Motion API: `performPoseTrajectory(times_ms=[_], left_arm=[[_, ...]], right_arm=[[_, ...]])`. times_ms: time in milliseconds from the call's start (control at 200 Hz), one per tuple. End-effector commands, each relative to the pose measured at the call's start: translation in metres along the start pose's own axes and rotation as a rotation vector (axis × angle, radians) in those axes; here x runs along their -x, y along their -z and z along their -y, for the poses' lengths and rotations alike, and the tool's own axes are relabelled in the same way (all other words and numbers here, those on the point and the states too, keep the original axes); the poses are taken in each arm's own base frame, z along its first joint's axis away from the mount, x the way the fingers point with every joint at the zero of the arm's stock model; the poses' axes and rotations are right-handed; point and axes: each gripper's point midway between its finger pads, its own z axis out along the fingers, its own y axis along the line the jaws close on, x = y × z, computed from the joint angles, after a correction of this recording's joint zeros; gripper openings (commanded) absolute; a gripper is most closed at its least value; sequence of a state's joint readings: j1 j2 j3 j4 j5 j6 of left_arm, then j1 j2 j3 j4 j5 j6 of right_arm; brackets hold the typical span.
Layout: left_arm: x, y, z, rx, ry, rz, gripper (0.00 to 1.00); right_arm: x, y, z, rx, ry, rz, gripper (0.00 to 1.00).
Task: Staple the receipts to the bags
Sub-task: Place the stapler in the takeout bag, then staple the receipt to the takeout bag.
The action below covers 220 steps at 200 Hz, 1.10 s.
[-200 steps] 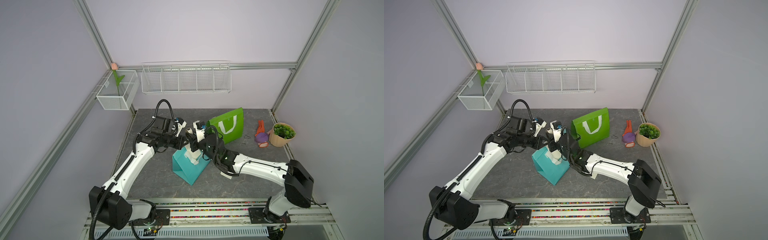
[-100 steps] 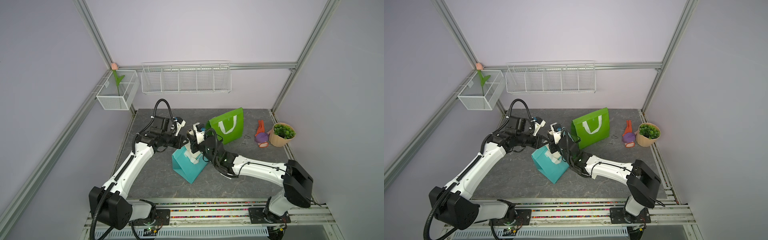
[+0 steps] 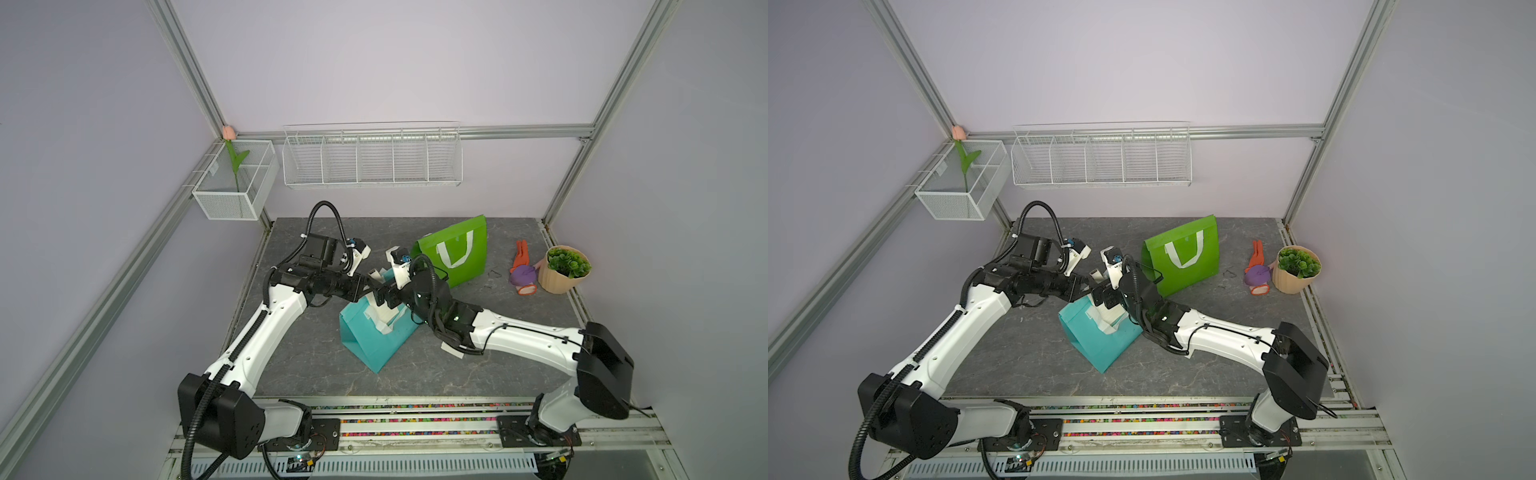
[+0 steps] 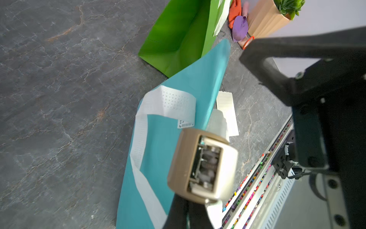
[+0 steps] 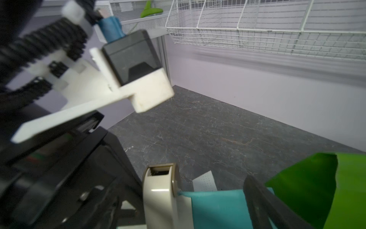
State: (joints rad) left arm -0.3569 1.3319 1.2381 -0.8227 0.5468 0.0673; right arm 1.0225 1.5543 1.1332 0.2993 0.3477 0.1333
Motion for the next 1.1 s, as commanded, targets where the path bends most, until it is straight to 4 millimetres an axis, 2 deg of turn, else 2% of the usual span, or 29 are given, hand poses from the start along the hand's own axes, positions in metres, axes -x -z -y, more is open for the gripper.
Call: performPoseTrajectory(times_ms=[0,145,340,480,555,770,860,945,1095], left_arm=[[-0.001,0.003,0.001,0.014,-0.084,-0.004,0.0],[0.005,0.009,0.001,0.041,-0.15,0.024,0.0],[0.014,0.01,0.011,0.074,-0.289,-0.008,0.0],[0.018,0.002,0.019,0.008,-0.355,-0.021,0.0],[0.021,-0.002,0.018,0.002,-0.396,-0.011,0.0],[0.021,-0.012,0.025,-0.071,-0.439,-0.046,0.0],[0.023,-0.015,0.023,-0.067,-0.448,-0.038,0.0],[0.029,-0.013,0.025,-0.065,-0.472,-0.015,0.0],[0.041,-0.011,0.026,-0.058,-0.509,0.02,0.0]], right_arm=[[0.03,0.024,0.0,0.089,0.08,-0.044,0.89],[0.029,0.042,0.022,0.247,0.121,-0.149,0.89],[0.018,0.084,0.019,0.595,0.208,-0.229,0.89],[0.021,0.094,0.024,0.667,0.227,-0.195,0.89],[0.02,0.091,0.025,0.691,0.228,-0.205,0.89],[0.017,0.067,0.024,0.743,0.258,-0.217,0.89],[0.007,0.051,0.027,0.752,0.265,-0.247,0.89],[-0.002,0.037,0.03,0.751,0.277,-0.266,0.89],[-0.007,0.019,0.029,0.781,0.283,-0.241,0.89]])
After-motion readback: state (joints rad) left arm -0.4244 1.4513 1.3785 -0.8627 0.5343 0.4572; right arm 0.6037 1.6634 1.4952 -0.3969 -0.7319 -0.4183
